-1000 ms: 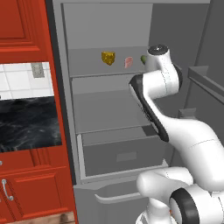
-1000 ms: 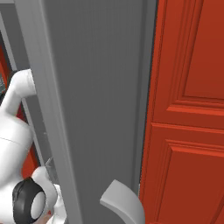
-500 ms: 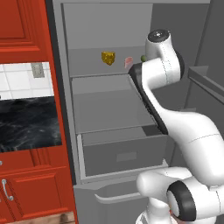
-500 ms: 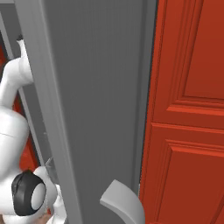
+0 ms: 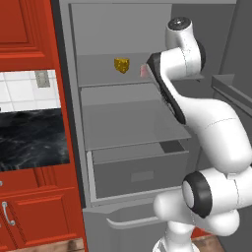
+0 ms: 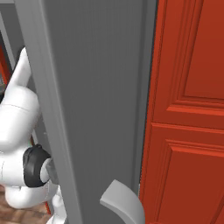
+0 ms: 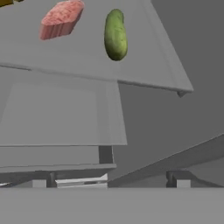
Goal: Take the cheese, steak, and cucumber from the fridge and place them on the plate on the dining counter to create an appetizer plate.
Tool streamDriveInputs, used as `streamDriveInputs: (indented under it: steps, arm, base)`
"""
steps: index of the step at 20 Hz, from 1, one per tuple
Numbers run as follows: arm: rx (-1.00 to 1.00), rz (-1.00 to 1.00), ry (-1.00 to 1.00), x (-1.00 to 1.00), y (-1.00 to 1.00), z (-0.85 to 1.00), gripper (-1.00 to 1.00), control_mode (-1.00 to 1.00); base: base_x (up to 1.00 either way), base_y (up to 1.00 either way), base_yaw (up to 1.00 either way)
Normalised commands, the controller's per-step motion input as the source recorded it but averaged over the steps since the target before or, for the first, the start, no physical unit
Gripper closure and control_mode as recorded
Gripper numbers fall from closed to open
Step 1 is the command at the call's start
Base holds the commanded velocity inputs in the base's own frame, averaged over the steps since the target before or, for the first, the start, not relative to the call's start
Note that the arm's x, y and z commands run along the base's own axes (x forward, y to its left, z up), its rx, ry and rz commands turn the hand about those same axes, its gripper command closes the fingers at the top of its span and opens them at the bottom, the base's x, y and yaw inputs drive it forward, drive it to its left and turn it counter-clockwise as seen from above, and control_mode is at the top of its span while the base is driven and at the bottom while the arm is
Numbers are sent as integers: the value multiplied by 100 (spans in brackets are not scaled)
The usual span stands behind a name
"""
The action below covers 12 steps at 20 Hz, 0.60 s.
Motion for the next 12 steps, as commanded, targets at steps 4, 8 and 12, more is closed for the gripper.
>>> streamDriveInputs:
  steps: [4,8,12]
  arm:
    - [0,-2,0,65,-37,2,-100,-100]
    - [0,-2,-2,57,-31,0,-100,-100]
    - [0,0,-4,52,-19,-2,-100,-100]
  base:
    - [0,0,0]
    - [0,0,0]
    - [0,0,0]
